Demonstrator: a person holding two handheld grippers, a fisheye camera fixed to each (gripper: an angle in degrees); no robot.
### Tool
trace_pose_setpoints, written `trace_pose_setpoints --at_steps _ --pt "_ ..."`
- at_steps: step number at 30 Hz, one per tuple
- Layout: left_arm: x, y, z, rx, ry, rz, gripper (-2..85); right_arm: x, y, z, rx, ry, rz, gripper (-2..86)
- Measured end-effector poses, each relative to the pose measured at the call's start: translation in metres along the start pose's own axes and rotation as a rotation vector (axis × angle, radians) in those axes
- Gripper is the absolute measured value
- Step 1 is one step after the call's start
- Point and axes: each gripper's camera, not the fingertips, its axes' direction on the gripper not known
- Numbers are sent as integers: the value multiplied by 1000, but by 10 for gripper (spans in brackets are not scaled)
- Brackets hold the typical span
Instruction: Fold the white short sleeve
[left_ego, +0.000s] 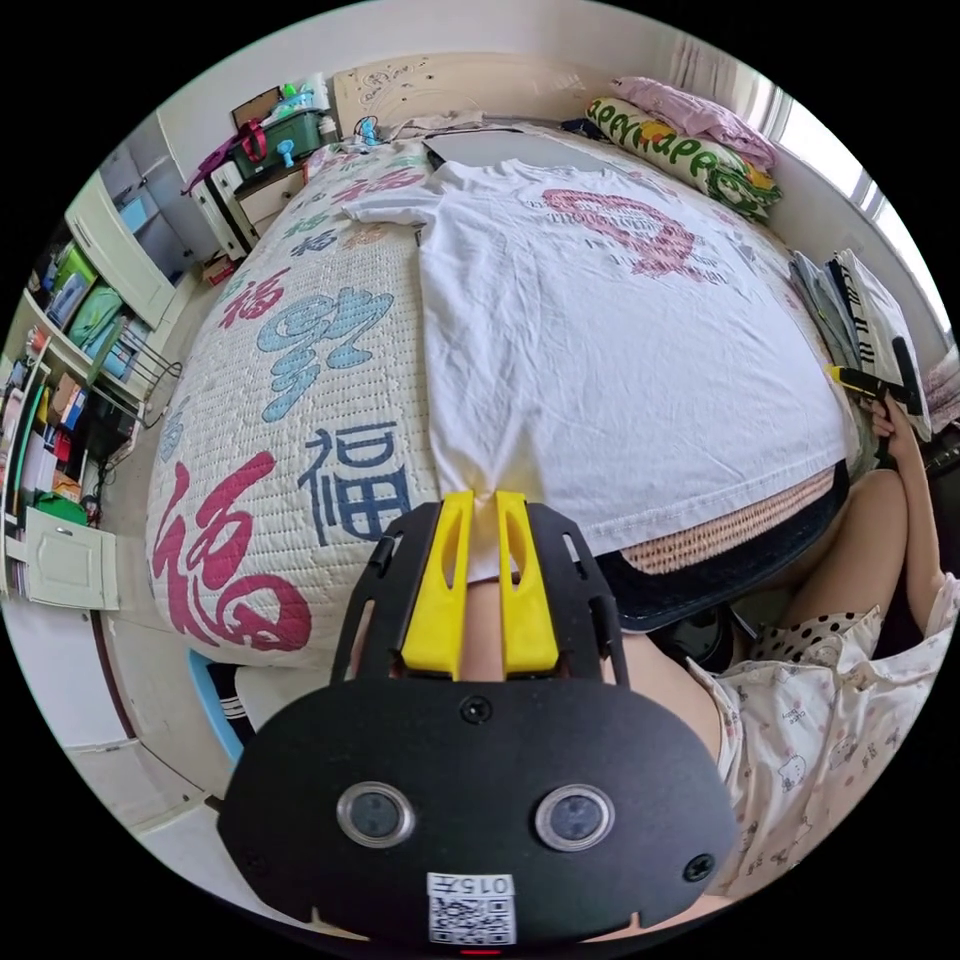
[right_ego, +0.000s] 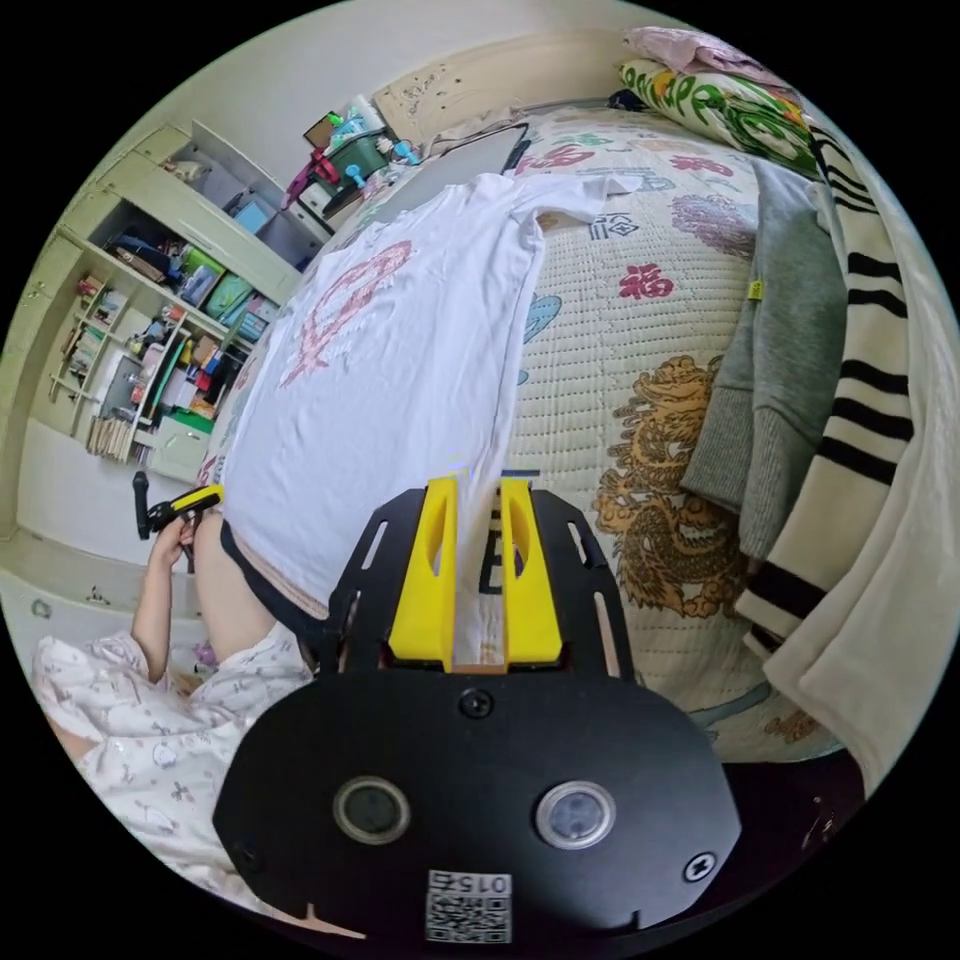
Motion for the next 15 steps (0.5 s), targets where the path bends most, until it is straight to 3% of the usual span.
trace_pose_setpoints --at_steps 3,10,15 --pt "10 0 12 3 -24 14 48 -7 38 -24 6 -79 -78 73" --pt "18 -2 35 11 -39 13 49 -3 136 -68 36 -58 -131 64" --pt "28 -8 52 10 -70 18 48 -6 193 -58 -88 -99 -233 46"
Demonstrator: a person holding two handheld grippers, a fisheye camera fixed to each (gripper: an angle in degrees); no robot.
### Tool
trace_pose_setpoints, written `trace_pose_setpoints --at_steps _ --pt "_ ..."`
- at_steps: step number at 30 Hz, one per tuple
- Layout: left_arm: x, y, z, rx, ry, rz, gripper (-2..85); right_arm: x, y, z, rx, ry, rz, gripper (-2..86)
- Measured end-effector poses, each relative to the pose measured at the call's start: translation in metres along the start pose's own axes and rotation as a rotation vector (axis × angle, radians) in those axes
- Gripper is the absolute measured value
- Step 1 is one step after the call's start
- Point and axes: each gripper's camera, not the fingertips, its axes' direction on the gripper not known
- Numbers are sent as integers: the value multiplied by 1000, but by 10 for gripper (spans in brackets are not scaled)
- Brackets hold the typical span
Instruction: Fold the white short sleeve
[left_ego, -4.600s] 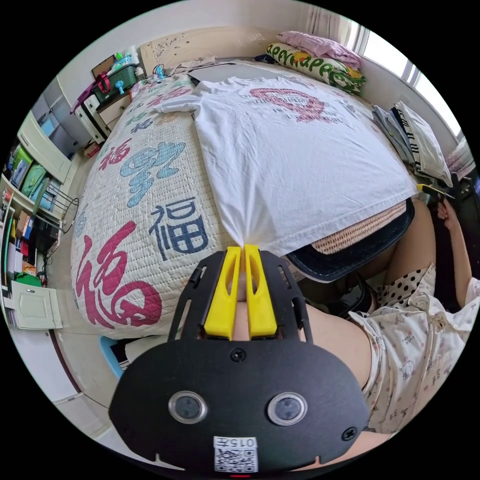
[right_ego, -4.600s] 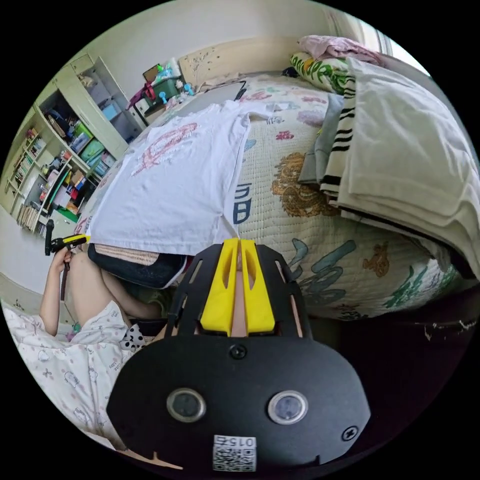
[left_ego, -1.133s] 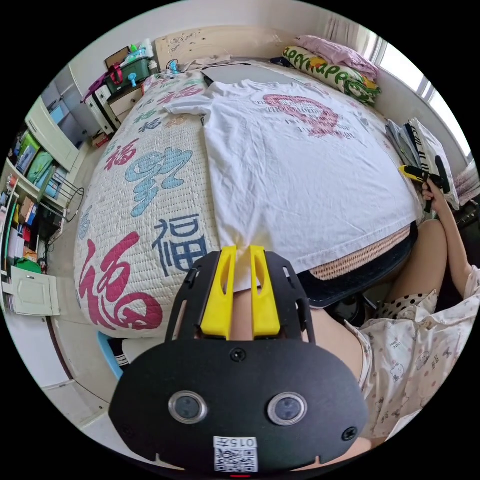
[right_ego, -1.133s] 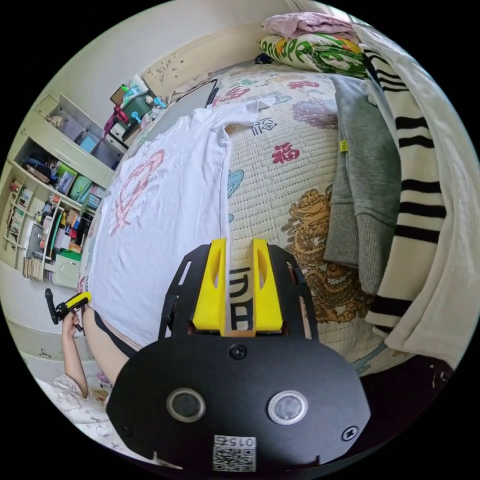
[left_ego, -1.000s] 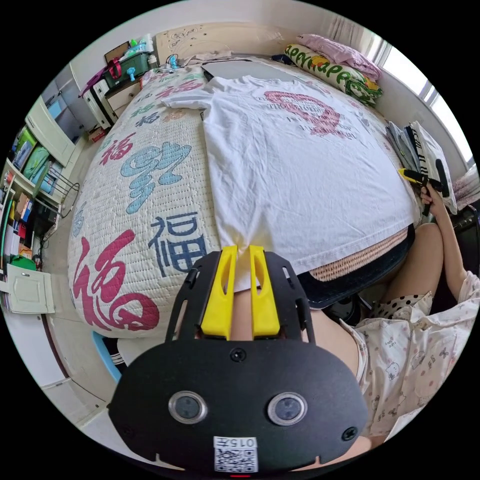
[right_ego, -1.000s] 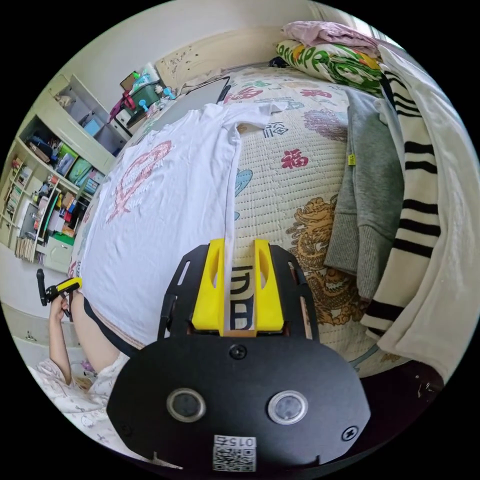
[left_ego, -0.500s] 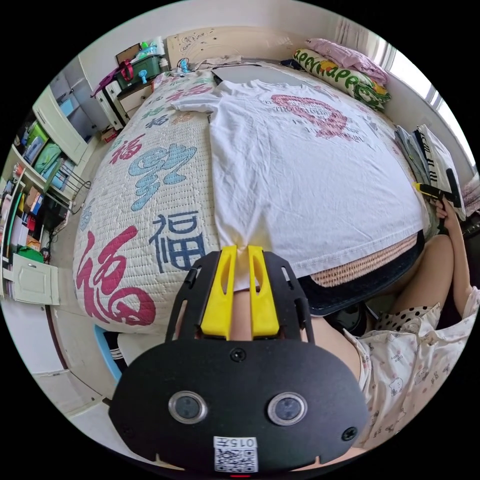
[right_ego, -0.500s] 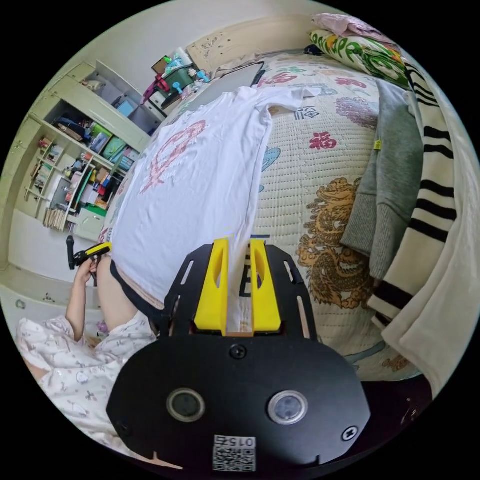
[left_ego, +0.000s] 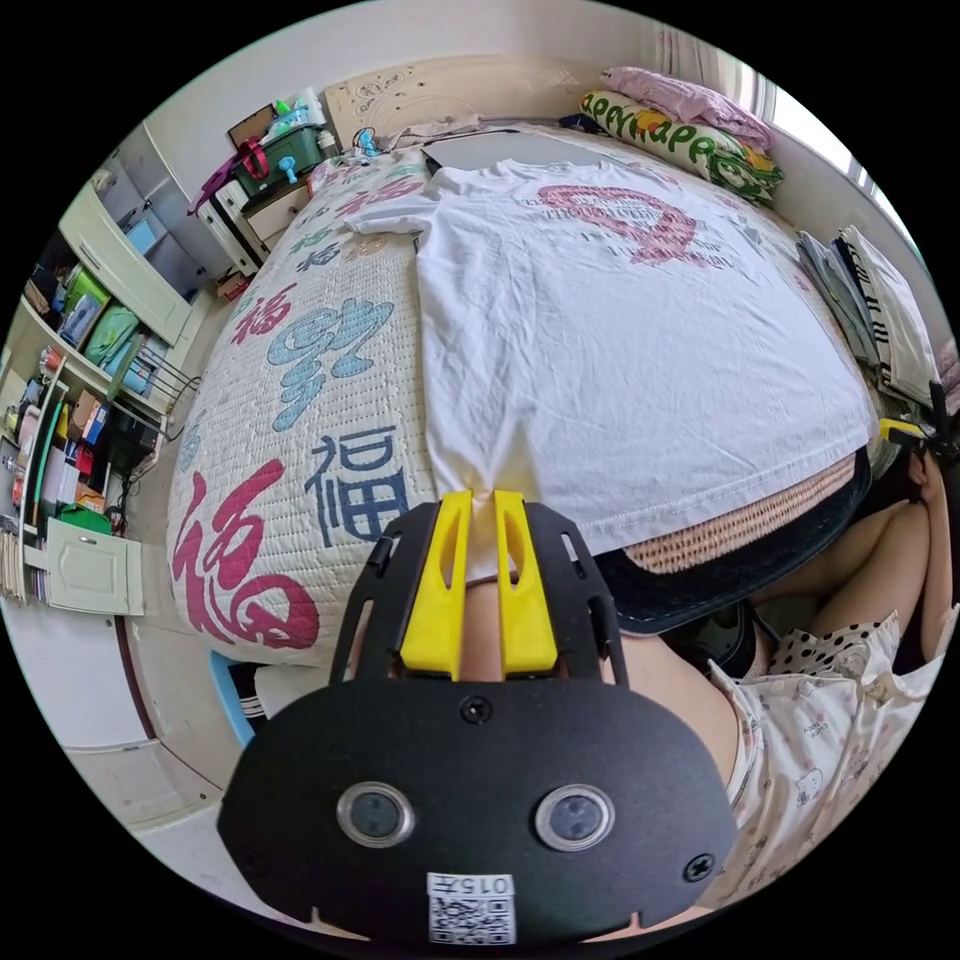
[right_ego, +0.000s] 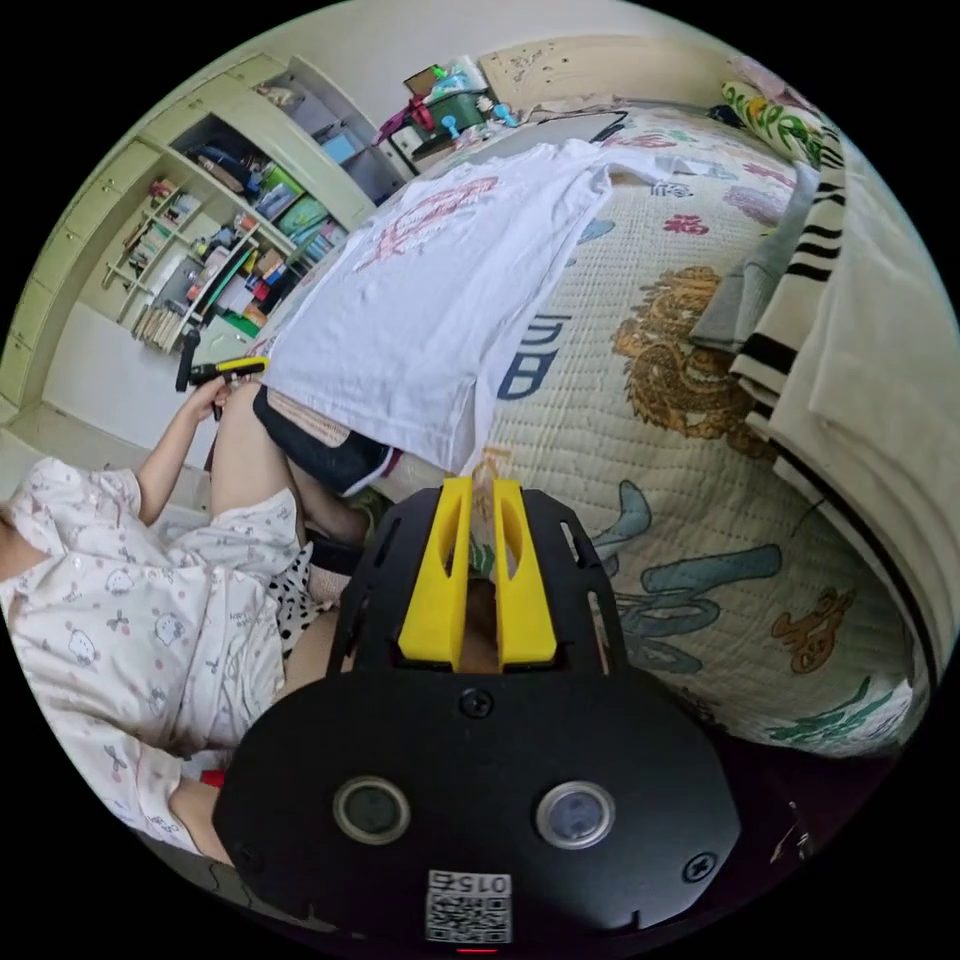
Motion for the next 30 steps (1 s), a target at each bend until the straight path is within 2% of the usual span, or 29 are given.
trace_pose_setpoints --at_steps 3,7,10,12,14,22,24,30 --pt "1 -4 8 -1 2 -5 48 -26 15 23 -108 52 -71 44" --pt "0 -8 16 -2 5 -11 49 -51 28 27 -108 60 -122 48" --pt "1 -13 21 -7 0 -16 49 -58 36 2 27 19 -100 48" --pt "3 -17 25 -9 -9 -13 49 -61 41 -20 182 -5 -53 36" --pt "4 -19 27 -5 -16 -2 49 -67 38 -24 241 -22 -36 24" --pt "-15 -31 31 -8 34 -26 49 -117 -38 43 31 17 34 -1" --pt "-23 -35 32 -11 57 -36 49 -133 -62 70 -58 84 66 -7" --pt "-37 -39 30 -3 81 -54 48 -194 -88 84 -73 222 10 -10"
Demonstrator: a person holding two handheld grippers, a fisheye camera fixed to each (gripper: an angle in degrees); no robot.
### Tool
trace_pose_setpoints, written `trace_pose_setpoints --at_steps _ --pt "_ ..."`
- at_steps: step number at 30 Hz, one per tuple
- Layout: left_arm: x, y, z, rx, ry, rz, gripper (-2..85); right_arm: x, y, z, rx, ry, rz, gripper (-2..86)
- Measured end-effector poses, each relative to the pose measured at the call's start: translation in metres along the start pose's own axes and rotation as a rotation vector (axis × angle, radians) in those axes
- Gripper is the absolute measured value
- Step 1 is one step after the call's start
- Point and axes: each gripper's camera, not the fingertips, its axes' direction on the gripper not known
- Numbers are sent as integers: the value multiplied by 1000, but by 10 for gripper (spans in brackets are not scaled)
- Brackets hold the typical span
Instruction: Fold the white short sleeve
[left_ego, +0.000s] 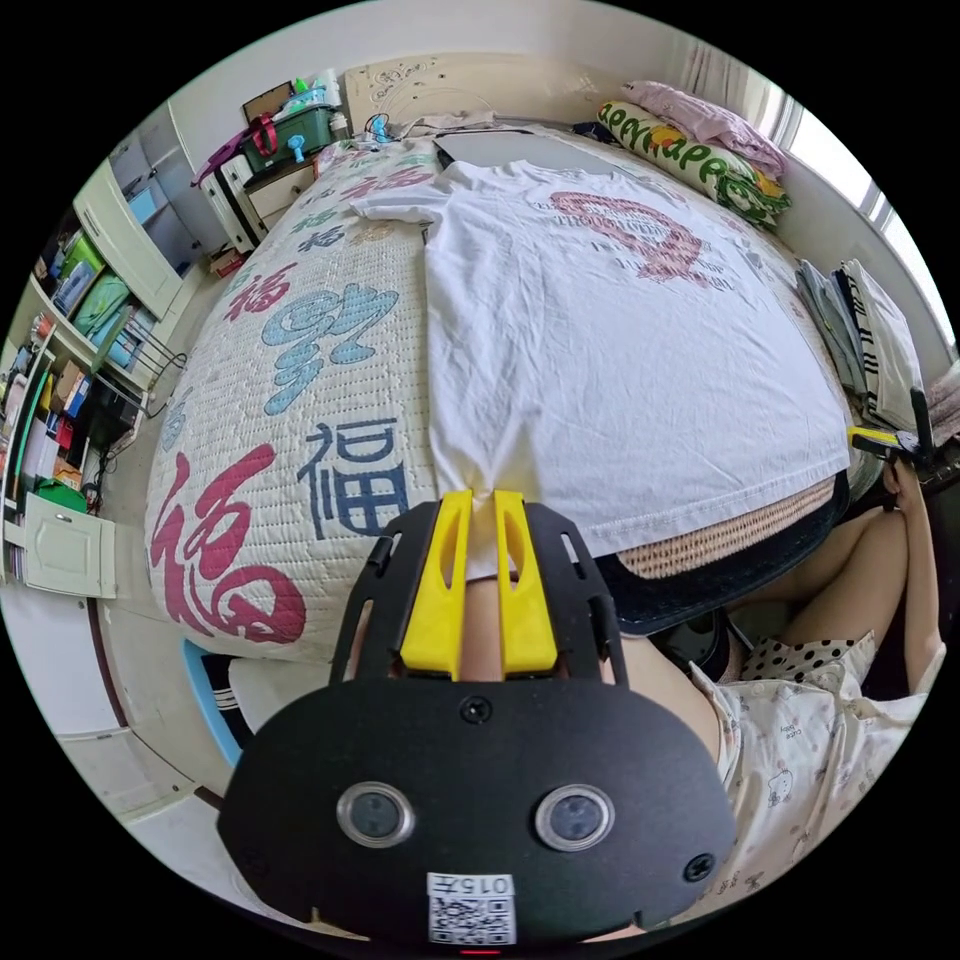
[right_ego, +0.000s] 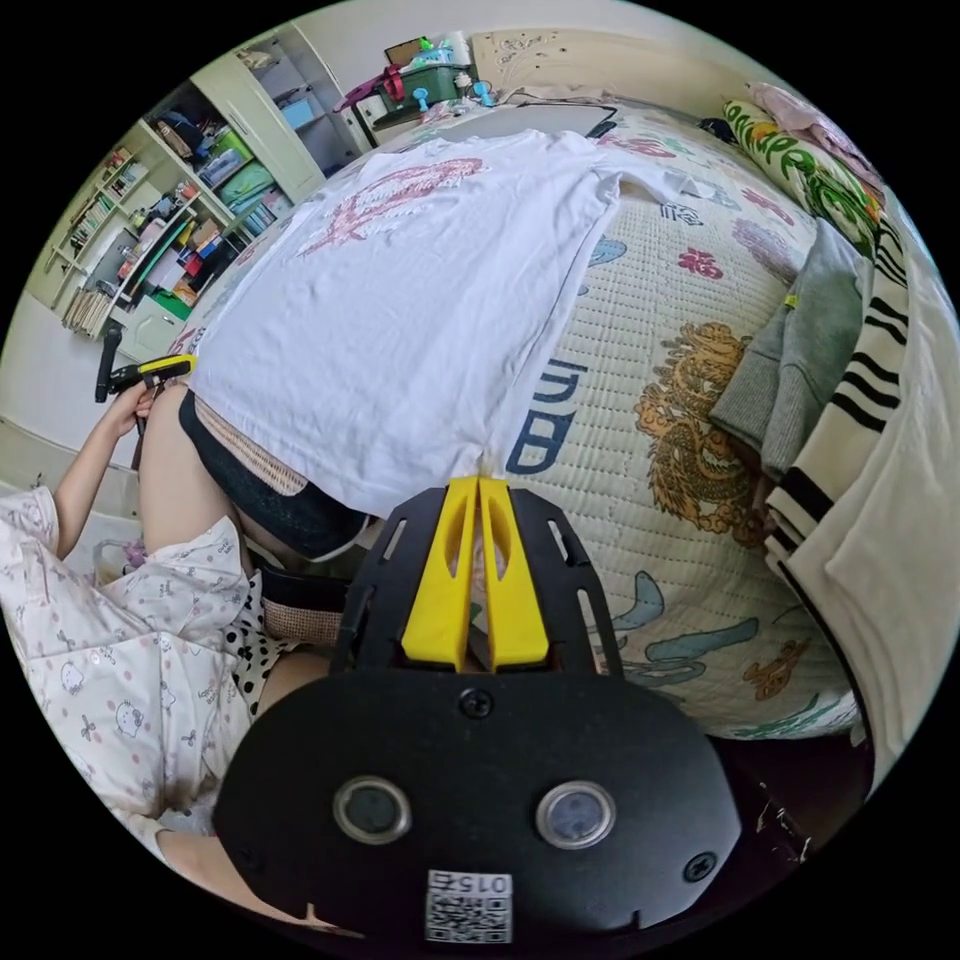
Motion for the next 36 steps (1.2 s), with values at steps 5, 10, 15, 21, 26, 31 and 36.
trace_pose_setpoints --at_steps 5,10,15,21,26,31,36 --pt "0 -1 -4 6 -32 18 48 -22 -18 -11 17 -14 -3 -10" --pt "-14 0 -9 20 -15 11 43 -34 -37 -43 59 -38 13 -10" --pt "-29 4 -17 32 -26 9 25 -32 -45 -119 299 -79 79 -8" --pt "-86 15 -28 68 133 -68 17 -18 -97 -190 422 -17 273 -3" --pt "-133 34 -39 115 224 -143 17 13 -148 -259 640 -239 431 13" --pt "-178 62 -61 166 250 -225 19 49 -227 -301 675 -474 590 73" --pt "-202 53 -112 237 139 -200 31 107 -350 -338 634 -560 621 93"
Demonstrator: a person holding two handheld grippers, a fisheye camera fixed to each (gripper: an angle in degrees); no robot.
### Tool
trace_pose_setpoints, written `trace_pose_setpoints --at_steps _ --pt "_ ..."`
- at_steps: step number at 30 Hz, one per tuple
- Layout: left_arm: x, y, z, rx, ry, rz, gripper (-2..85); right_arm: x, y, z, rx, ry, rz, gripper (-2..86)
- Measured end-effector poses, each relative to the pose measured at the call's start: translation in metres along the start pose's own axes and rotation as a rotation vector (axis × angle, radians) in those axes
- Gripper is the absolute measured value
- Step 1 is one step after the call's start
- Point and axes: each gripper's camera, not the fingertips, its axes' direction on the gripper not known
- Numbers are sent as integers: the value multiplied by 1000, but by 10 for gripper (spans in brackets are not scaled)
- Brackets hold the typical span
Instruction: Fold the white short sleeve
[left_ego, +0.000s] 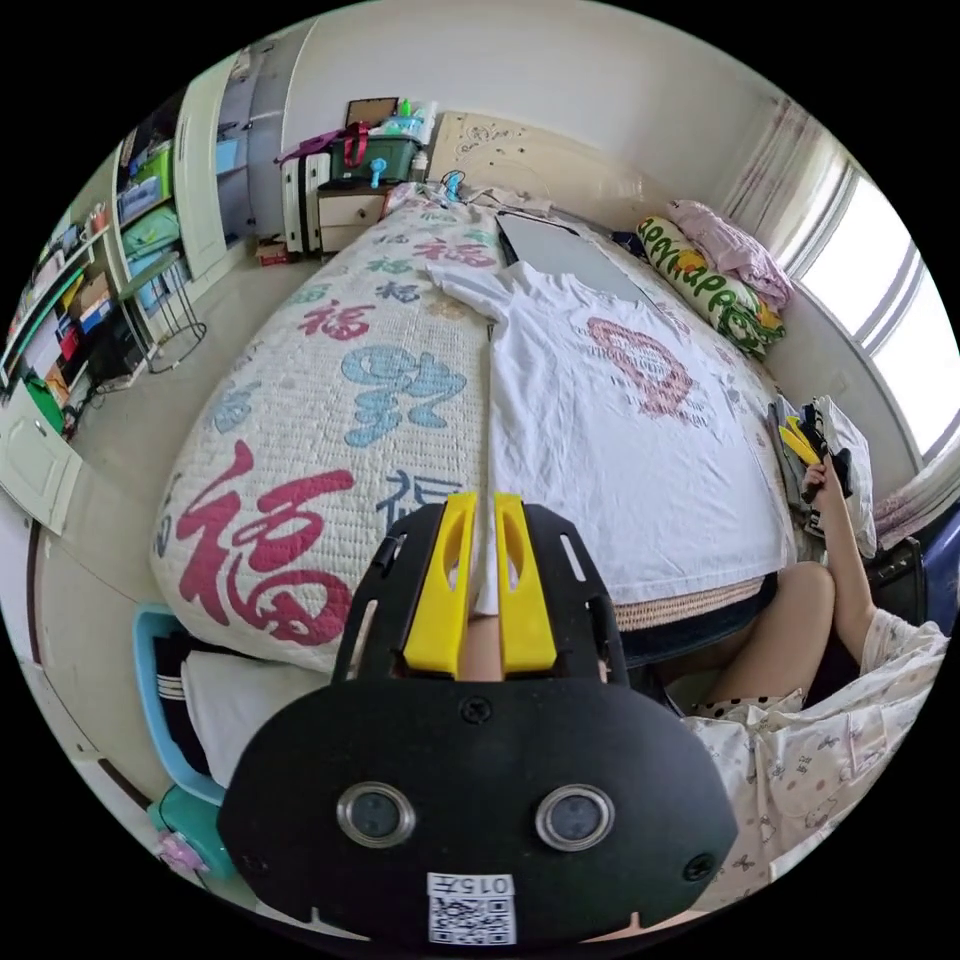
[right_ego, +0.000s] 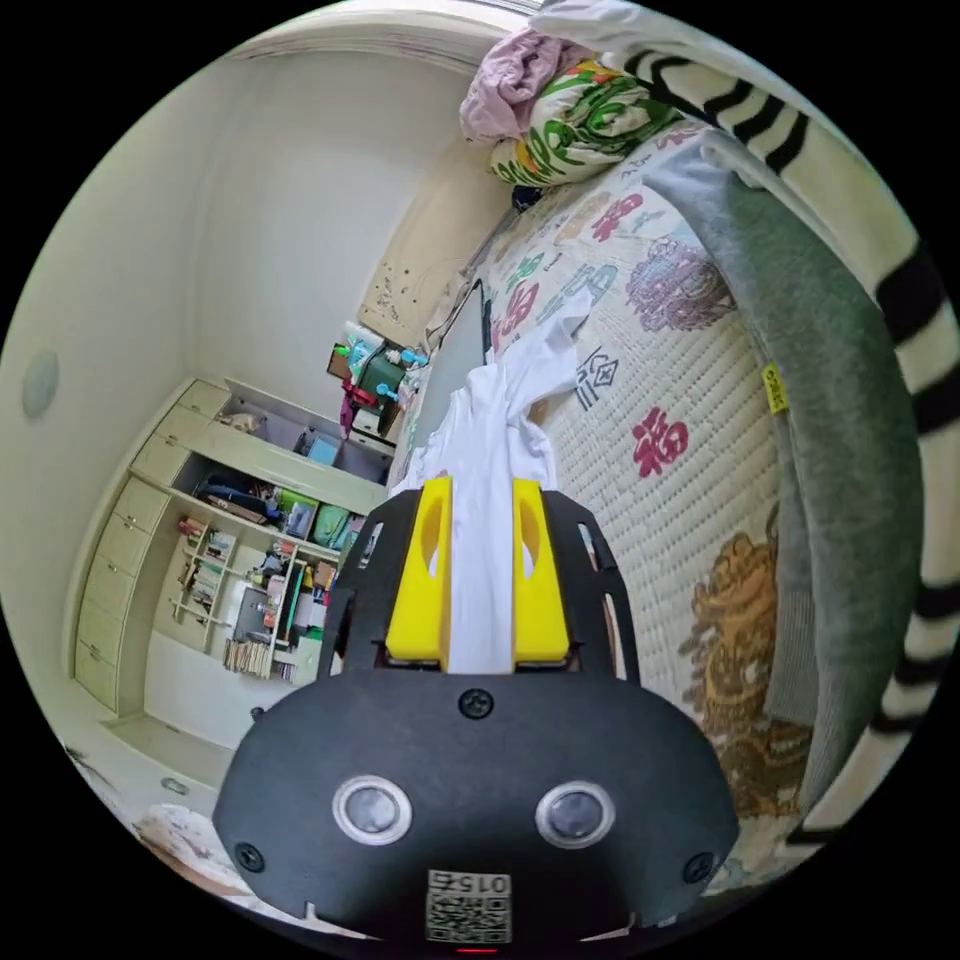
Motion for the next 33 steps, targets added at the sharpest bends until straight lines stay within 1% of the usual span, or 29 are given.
trace_pose_setpoints --at_steps 2,4,7,8,10,11,12,13,15,16,18,19,21,22,24,25,27,32,33 --pt "13 -21 -7 31 -10 51 39 6 -44 15 13 16 59 101" --pt "35 -48 -7 54 -5 122 47 20 -84 33 9 -35 142 111" --pt "89 -104 11 67 28 281 57 40 -138 59 -5 -103 253 115" --pt "116 -130 24 71 58 345 60 48 -154 62 3 -151 292 103" --pt "159 -172 48 74 132 436 63 55 -173 62 45 -217 288 63" --pt "191 -199 67 72 189 495 65 56 -182 63 47 -198 248 18" --pt "227 -227 90 66 247 555 67 54 -186 62 52 -177 201 11" --pt "246 -240 102 61 274 582 68 51 -186 60 73 -194 188 7" --pt "329 -295 155 30 380 656 72 40 -189 50 87 -191 144 1" --pt "351 -308 169 22 406 670 72 39 -189 47 93 -204 144 0" --pt "437 -356 225 -18 490 695 75 36 -190 38 109 -235 130 -2" --pt "459 -367 239 -31 503 698 77 34 -191 36 113 -236 127 -2" --pt "536 -403 295 -77 530 690 82 29 -189 25 140 -245 120 -2" --pt "553 -410 309 -88 530 682 83 28 -188 23 146 -247 120 -2" --pt "616 -434 364 -145 505 657 89 25 -186 18 152 -258 117 -2" --pt "630 -439 377 -161 492 654 91 25 -185 17 153 -261 117 -2" --pt "675 -450 425 -204 417 627 95 25 -180 15 156 -263 121 -2" --pt "735 -451 507 -344 289 580 108 31 -165 15 157 -271 131 -2" --pt "741 -450 514 -331 256 567 96 32 -160 16 155 -269 134 -2"
